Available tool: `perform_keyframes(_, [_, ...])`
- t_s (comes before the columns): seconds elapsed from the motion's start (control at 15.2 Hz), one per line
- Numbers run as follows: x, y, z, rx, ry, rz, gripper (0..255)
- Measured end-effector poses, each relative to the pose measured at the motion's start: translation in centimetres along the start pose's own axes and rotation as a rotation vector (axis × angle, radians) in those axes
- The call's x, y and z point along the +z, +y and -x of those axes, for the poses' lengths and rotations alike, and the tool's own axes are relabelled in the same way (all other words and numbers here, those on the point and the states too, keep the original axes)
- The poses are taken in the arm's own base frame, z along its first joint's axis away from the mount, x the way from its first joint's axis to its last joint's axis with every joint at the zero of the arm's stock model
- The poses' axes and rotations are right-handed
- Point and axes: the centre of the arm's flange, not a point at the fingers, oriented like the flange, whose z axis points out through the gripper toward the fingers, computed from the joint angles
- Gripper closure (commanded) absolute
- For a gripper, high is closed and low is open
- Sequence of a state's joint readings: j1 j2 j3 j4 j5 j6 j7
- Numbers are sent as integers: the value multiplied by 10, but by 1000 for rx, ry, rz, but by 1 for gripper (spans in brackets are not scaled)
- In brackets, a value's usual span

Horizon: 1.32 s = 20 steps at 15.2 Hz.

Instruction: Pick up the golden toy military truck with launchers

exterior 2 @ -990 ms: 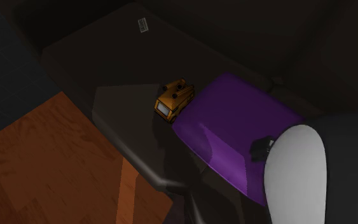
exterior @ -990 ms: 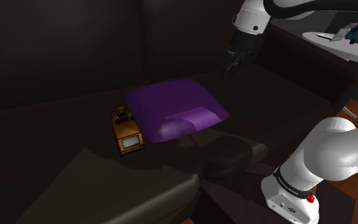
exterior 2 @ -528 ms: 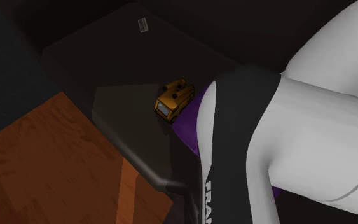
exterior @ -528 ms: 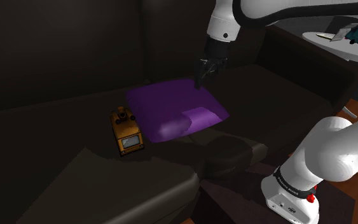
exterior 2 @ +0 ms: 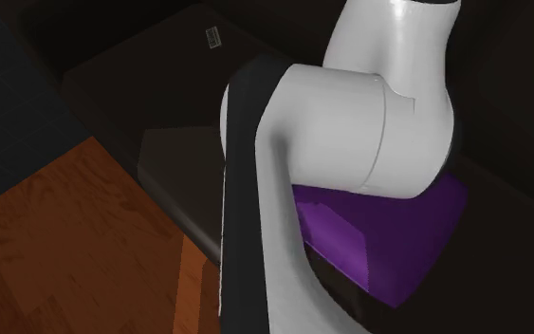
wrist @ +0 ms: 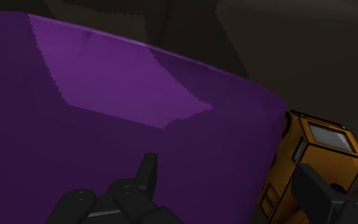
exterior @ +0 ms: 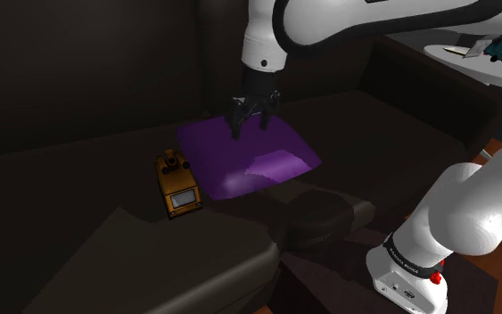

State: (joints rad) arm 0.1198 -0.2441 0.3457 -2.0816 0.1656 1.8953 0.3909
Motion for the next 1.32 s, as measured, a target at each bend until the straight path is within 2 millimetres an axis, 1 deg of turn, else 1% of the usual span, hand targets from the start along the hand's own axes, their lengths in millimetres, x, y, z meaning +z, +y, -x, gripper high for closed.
perform_keyframes(0.26, [16, -48, -21, 7, -12, 3, 0])
perform_keyframes(0.33, [23, -56, -25, 9, -16, 4, 0])
perform_keyframes(0.53, [33, -90, -42, 14, -25, 7, 0])
perform_keyframes(0.73, [48, -129, -58, 20, -34, 9, 0])
perform_keyframes(0.79, [52, -137, -60, 22, -37, 9, 0])
perform_keyframes(0.99, [65, -142, -62, 24, -38, 10, 0])
perform_keyframes(1.32, [92, -140, -62, 23, -38, 10, 0])
